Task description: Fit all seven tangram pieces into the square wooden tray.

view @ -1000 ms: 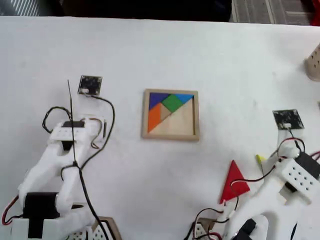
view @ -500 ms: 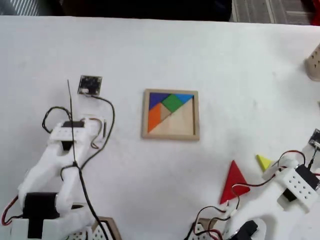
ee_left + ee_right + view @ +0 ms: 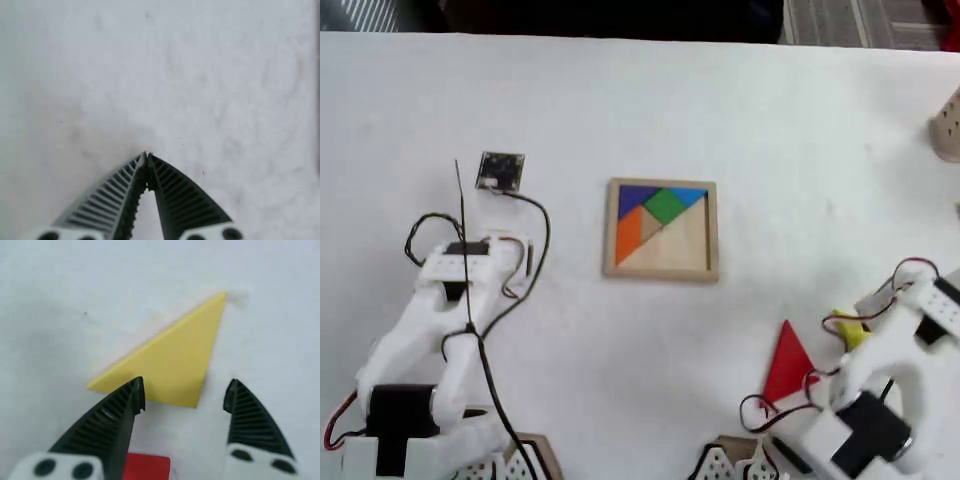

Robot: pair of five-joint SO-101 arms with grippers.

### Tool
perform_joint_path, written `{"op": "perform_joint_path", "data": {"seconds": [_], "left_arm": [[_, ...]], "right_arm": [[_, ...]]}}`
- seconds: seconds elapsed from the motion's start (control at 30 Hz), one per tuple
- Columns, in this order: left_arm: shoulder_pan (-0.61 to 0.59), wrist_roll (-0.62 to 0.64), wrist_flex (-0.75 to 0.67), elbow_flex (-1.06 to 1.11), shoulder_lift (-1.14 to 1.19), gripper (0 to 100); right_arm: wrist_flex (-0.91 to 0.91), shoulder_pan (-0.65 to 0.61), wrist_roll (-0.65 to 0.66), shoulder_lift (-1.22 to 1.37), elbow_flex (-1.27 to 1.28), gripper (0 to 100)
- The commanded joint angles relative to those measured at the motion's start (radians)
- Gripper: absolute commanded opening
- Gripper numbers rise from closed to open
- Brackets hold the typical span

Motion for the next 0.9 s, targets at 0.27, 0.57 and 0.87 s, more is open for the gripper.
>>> {"op": "perform_joint_path", "data": {"seconds": [0.27, 0.57, 0.87], "left_arm": [[0.012, -0.006, 0.005, -0.023, -0.044, 2], [0.012, -0.008, 0.005, -0.023, -0.044, 2], [0.012, -0.008, 0.005, -0.023, -0.044, 2]], "right_arm": [[0.105, -0.030, -0.020, 0.328, -0.342, 34.1], [0.067, -0.107, -0.060, 0.438, -0.457, 34.1], [0.134, -0.150, 0.041, 0.541, -0.565, 20.5]]}}
